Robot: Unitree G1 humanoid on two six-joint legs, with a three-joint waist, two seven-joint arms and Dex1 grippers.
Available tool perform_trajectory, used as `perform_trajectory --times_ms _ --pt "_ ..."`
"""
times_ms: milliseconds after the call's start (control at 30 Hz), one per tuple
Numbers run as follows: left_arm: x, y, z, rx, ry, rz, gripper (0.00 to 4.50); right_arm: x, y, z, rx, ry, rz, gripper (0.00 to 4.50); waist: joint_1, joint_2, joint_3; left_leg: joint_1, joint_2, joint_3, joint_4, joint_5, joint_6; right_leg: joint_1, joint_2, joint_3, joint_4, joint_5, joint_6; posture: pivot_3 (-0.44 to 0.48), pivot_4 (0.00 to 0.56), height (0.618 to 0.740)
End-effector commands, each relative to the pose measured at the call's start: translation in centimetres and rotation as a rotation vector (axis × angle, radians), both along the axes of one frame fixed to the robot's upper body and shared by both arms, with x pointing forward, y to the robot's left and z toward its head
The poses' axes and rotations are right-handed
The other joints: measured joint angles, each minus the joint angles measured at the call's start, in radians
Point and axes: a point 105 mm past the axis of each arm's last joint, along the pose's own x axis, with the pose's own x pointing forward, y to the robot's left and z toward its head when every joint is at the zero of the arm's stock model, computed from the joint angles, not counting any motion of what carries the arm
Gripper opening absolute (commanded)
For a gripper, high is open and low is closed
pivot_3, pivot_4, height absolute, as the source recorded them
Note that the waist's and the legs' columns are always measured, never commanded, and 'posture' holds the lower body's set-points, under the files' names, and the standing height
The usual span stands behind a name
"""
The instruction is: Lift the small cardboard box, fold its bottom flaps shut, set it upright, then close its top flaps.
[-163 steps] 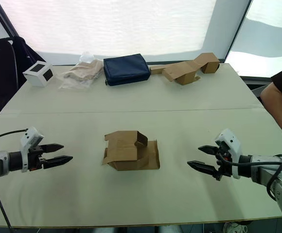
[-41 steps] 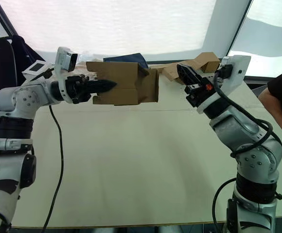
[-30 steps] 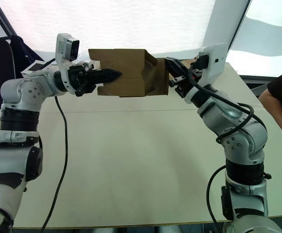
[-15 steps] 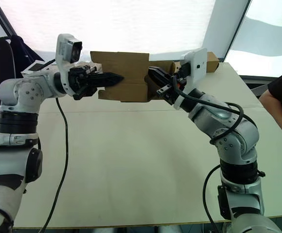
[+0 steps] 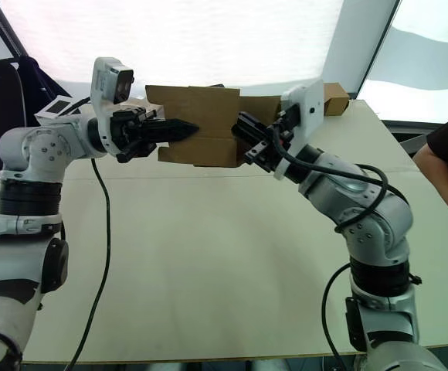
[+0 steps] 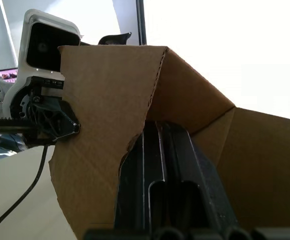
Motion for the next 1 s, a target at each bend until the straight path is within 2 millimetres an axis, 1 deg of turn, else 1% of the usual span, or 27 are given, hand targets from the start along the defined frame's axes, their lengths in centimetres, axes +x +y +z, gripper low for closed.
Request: perform_trajectory --times_ms 33,133,200,267,300,367,400,467,567,700,1000 --pt "-0.2 0.4 1.2 -0.018 -0.052 0.011 0.0 -1.8 -2.3 2.0 0.028 -0.038 0.017 0.11 0.0 0.0 0.0 0.0 0.0 0.0 0.0 0.0 0.0 0.0 0.0 0.0 0.0 0.0 0.0 0.0 0.15 0.74" --pt "-0.1 0.4 1.1 -0.016 -0.05 0.007 0.0 -2.1 -4.0 2.3 0.057 -0.003 0.005 0.11 -0.001 0.0 0.0 0.0 0.0 0.0 0.0 0.0 0.0 0.0 0.0 0.0 0.0 0.0 0.0 0.0 0.15 0.74" --pt "-0.1 0.4 1.1 -0.018 -0.051 0.005 0.0 -2.2 -4.9 2.0 0.081 0.031 -0.017 0.11 -0.004 0.0 0.0 0.0 0.0 0.0 0.0 0.0 0.0 0.0 0.0 0.0 0.0 0.0 0.0 0.0 0.15 0.74" --pt "-0.1 0.3 1.3 -0.022 -0.054 0.003 0.0 -2.2 -5.3 0.6 0.038 0.082 -0.046 0.11 -0.004 0.0 0.0 0.0 0.001 0.0 0.0 0.0 0.0 0.0 0.0 0.0 0.0 0.0 0.0 0.0 0.15 0.74" --pt "-0.1 0.3 1.4 -0.026 -0.056 0.0 0.0 -2.3 -5.3 -1.0 -0.029 0.122 -0.062 0.11 -0.004 0.0 0.0 0.0 0.001 0.0 0.0 0.0 0.0 0.0 0.001 0.0 0.0 0.0 0.0 0.0 0.15 0.74" --pt "-0.1 0.3 1.6 -0.03 -0.06 -0.003 0.0 -2.5 -5.1 -3.0 -0.116 0.172 -0.072 0.11 -0.002 0.0 0.0 0.0 0.001 0.0 0.0 0.0 0.0 0.0 0.001 0.001 0.0 0.0 0.0 0.0 0.15 0.74" --pt "-0.1 0.3 1.6 -0.032 -0.062 -0.006 0.0 -2.6 -5.0 -3.7 -0.142 0.184 -0.072 0.11 -0.001 0.0 0.0 0.0 0.001 0.0 0.0 0.0 0.0 0.0 0.001 0.001 0.0 0.0 0.0 0.0 0.15 0.74" --pt "-0.2 0.2 1.8 -0.035 -0.067 -0.014 0.0 -2.7 -4.4 -4.4 -0.151 0.192 -0.06 0.11 -0.005 0.0 0.0 0.0 0.001 0.0 0.0 0.0 0.0 0.0 0.001 0.001 -0.001 0.0 0.0 0.0 0.15 0.74" --pt "-0.5 0.0 2.0 -0.035 -0.074 -0.027 0.0 -2.6 -3.7 -4.4 -0.138 0.181 -0.048 0.11 -0.005 0.0 0.0 0.0 0.001 0.0 0.0 0.0 0.0 0.0 0.002 0.001 0.0 0.0 0.0 0.0 0.15 0.74" --pt "-0.8 -0.3 2.0 -0.029 -0.075 -0.047 0.0 -2.2 -2.8 -3.7 -0.084 0.155 -0.027 0.11 -0.004 0.0 0.0 0.0 0.001 0.0 0.0 0.0 0.0 0.0 0.003 0.001 0.0 0.0 0.0 0.0 0.15 0.74" --pt "-1.4 -0.4 1.7 -0.023 -0.066 -0.069 0.0 -2.3 -1.5 -2.4 0.007 0.132 0.046 0.11 -0.001 0.0 0.0 0.0 0.001 0.0 0.0 0.0 0.0 0.0 0.002 0.0 -0.001 0.0 0.0 0.0 0.15 0.74"
